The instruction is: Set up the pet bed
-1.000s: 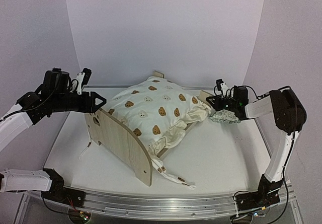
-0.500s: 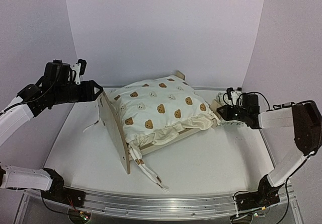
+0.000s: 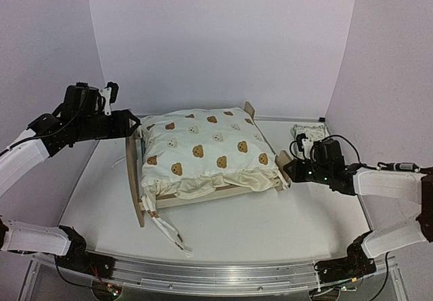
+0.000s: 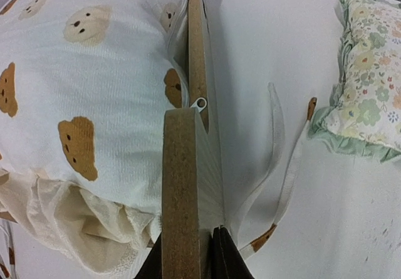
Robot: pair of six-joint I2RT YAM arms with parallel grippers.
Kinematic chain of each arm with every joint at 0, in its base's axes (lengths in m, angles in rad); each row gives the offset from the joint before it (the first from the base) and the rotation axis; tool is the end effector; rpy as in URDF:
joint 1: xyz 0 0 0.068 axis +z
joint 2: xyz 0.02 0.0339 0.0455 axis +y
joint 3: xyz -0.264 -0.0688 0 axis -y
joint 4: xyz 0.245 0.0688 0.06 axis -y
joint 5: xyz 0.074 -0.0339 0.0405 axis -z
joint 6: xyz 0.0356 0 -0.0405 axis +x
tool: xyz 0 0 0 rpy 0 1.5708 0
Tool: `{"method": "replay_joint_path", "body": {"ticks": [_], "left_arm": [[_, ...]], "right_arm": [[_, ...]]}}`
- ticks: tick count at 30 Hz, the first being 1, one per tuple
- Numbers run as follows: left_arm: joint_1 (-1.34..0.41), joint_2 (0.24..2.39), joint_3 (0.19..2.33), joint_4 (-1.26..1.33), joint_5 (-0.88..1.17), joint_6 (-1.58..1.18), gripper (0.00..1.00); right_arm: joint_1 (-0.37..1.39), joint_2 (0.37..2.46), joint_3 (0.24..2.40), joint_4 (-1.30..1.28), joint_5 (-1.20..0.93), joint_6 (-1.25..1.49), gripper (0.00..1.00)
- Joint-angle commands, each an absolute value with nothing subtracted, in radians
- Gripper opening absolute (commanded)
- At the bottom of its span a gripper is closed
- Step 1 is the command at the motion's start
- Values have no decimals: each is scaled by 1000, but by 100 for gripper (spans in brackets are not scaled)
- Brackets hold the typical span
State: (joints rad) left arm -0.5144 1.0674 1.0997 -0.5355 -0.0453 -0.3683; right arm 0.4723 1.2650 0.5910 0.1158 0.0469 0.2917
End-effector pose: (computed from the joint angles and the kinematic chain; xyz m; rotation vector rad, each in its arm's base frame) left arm 0.2024 -0.1125 0.3598 0.1259 2.1072 -0.4896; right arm 0.2344 0.1179 0.2012 -0.1664 2.1482 0.3985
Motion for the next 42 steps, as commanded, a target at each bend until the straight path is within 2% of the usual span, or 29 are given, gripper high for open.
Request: {"method": "replay_joint_path", "body": {"ticks": [1,5,14,21,26,28,30,33,34,39,42], "left_arm": [[-516,1077,1068,-469,-66,-359,65],[-515,1103,1055,-416,-42,-330,65],[-516,1270,1094,-299,51,-275,63],[-515,1428,1176,-237,58,-208,61],[-516,1513,1234,-242,22,-199,61],[-516,1512,1240,-250,10,-199,64],[-515,1492,1237,-262,-36,-192,67],[-516,1459,1246,-292,-62,-176,73],[-516,1445,1253,-308,-65,-172,75],[-516,1384,1269,-365,-77,-160,83],[-516,1350,1271,-398,-92,-158,88]], "right_arm": [[514,1137,549,-78,88,568,0],[535,1080,515,-104,58,625,0],[585,1115,520,-118,-81,657,0],[607,1044,486,-130,-80,719,1],[609,1035,496,-172,-50,686,6],[609,1032,515,-212,-13,668,12],[609,1027,535,-253,24,651,26],[609,1010,571,-293,87,618,55],[608,1005,587,-307,105,601,60],[609,977,739,-442,207,508,76],[609,971,855,-527,275,472,80]]}}
